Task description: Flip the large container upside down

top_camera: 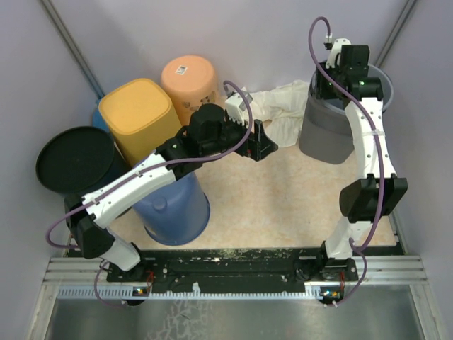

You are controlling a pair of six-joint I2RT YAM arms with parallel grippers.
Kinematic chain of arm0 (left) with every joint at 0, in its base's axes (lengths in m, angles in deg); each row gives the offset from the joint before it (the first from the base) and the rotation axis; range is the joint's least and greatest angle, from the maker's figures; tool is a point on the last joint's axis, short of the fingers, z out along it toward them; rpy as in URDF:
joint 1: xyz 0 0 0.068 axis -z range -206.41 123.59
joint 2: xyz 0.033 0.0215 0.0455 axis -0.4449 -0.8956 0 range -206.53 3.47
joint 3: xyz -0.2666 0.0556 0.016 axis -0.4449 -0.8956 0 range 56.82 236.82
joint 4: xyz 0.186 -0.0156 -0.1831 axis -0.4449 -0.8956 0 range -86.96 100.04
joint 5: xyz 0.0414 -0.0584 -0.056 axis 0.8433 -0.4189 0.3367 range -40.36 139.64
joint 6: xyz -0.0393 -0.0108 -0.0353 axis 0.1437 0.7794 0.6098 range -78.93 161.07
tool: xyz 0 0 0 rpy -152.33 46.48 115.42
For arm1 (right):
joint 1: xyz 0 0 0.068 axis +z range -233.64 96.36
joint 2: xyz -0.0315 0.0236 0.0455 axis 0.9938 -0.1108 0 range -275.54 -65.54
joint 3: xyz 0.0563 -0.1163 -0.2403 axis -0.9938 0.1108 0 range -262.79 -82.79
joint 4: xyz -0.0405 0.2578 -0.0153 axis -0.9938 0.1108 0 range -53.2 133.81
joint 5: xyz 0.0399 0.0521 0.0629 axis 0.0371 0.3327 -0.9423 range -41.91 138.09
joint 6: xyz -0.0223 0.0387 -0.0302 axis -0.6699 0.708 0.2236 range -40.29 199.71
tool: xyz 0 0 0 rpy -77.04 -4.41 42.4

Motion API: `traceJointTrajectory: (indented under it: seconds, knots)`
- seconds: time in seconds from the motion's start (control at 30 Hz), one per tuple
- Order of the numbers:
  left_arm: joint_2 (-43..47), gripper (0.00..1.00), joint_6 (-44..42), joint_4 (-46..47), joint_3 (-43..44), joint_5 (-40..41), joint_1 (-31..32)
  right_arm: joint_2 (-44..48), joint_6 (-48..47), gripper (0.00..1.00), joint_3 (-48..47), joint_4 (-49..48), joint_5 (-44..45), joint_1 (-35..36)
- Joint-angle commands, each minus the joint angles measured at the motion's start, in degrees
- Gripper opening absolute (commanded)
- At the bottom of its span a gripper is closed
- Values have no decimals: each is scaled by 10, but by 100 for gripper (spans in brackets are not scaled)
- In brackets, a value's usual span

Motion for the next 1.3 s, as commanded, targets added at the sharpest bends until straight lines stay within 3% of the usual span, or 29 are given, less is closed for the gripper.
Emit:
traceJointTrajectory:
  seconds: [0.0,0.13,0.5,0.93,1.27]
  knots:
    - [-1,100,5,9,-2,-12,4,13,-16,39,12,-26,19,-3]
    - [-6,100,10,10,-1,-20,5,10,-28,41,14,-22,1,-2]
    - [-9,100,12,7,-3,-30,5,47,-80,0,0,-37,42,10]
    - [-25,100,18,6,2,-41,4,147,-199,0,-58,-123,233,96]
    - [-53,100,14,-42,51,-25,-3,232,-170,0,-120,-178,225,123]
